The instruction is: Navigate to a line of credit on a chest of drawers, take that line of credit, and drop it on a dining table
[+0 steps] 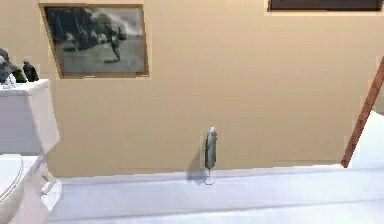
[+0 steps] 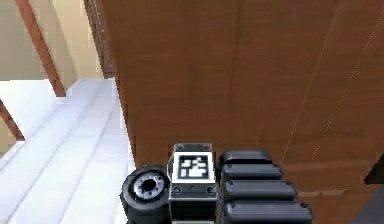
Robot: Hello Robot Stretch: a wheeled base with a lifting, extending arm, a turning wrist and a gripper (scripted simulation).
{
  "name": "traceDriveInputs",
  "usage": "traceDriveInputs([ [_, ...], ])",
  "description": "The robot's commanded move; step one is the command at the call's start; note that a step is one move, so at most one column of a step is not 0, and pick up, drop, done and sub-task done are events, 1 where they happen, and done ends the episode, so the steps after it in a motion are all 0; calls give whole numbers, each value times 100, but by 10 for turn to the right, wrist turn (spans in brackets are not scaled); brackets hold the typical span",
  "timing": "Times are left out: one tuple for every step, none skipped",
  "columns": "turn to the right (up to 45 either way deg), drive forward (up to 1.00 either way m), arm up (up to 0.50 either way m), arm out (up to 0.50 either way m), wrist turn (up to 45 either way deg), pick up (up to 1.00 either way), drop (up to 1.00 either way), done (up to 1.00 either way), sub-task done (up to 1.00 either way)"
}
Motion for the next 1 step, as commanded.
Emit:
traceDriveInputs([
  [30,0,0,0,0,0,0,0,0],
])
